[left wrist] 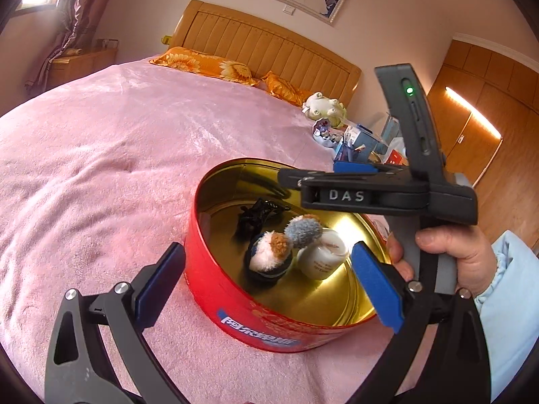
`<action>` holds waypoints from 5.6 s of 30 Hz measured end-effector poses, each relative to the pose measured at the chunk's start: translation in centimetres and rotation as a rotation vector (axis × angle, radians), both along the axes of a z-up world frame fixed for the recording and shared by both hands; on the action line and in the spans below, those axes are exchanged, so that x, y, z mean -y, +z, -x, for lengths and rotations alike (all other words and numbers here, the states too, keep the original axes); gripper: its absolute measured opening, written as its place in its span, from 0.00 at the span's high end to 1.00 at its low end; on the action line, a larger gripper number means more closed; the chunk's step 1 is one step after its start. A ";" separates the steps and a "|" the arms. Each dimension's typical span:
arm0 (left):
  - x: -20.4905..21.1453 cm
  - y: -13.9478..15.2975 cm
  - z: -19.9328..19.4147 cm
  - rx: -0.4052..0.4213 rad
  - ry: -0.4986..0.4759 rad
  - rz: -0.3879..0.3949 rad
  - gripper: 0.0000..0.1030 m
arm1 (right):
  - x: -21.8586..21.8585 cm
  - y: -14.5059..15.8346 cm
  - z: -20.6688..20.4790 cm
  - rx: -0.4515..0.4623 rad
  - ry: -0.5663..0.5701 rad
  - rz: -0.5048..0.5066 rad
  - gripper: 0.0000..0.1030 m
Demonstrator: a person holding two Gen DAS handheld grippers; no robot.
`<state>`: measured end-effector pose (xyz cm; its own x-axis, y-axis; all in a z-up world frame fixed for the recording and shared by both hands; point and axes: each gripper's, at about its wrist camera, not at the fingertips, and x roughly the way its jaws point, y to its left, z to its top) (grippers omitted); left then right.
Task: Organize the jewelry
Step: 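Carry the black claw clip over the tin with the right tool and release it, then grasp the red rectangular case with the left tool, then grasp the yellow bead bracelet with the right tool while the left tool holds the red case, then carry the red case into the tin with the left tool and release it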
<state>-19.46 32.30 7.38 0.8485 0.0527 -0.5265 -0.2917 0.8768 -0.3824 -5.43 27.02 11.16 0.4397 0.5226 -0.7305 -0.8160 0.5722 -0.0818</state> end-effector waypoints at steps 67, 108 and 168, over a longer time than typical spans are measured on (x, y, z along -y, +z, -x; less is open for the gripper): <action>28.1 -2.2 -12.4 -0.191 -0.489 -0.218 0.48 | 43.2 -7.7 4.3 0.006 -0.373 -0.315 0.05; 24.9 -0.9 -9.6 -0.120 -0.489 -0.173 0.48 | 39.2 -1.3 4.6 0.041 -0.271 -0.430 0.88; 7.2 -0.1 -3.3 -0.061 -0.114 -0.120 0.48 | 26.4 0.5 7.9 0.003 -0.082 -0.335 0.88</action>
<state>-16.14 25.13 7.30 0.8190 0.0237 -0.5733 -0.2072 0.9439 -0.2570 -13.35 0.57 11.63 0.4919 0.6962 -0.5228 -0.7662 0.6314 0.1199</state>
